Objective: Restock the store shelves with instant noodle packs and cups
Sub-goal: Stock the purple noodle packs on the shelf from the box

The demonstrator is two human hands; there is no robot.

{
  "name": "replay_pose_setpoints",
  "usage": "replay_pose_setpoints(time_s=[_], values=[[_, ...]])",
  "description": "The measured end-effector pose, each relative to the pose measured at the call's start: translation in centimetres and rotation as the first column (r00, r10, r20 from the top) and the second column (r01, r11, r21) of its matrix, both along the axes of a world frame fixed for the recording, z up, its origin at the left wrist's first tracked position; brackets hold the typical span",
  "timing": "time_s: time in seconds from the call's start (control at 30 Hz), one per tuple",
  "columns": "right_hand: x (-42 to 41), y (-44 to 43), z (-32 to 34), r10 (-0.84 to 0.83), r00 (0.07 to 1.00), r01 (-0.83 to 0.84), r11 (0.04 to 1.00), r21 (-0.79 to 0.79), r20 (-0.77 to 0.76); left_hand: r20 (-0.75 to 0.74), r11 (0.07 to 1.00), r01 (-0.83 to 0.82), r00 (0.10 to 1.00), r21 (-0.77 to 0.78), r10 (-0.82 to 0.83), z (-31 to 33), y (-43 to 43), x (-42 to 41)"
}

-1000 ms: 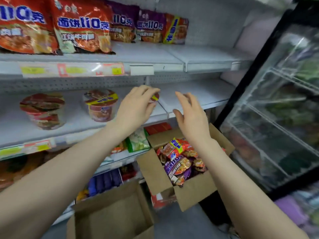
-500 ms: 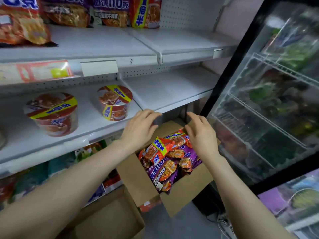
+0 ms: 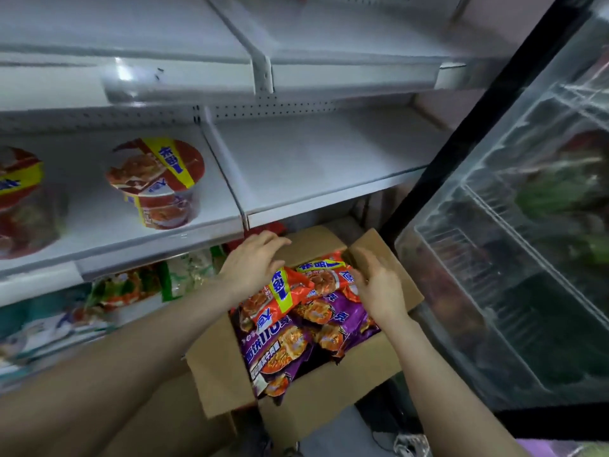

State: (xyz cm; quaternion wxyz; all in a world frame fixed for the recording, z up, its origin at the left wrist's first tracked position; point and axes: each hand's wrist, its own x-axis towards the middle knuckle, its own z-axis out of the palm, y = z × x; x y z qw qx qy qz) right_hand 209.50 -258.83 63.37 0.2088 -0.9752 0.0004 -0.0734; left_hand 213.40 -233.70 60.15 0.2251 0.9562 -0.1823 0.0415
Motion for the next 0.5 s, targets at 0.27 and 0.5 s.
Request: replay_pose_setpoints(time_s=[0.27,0.5], values=[[6.9,-3.2,-5.9,0.224,0.942,-0.228,0.974,0.011,-0.249,-0.283,0.970,-0.236,0.927,0.064,0.245,-5.3,-3.6,1.5],[7.9,-0.5,-11.4,0.274,0.852,-0.270,0.960,0.075,-0.447,-0.493,0.929,-0.360,0.794,0.087,0.354,-9.9,-4.1,-0.3]])
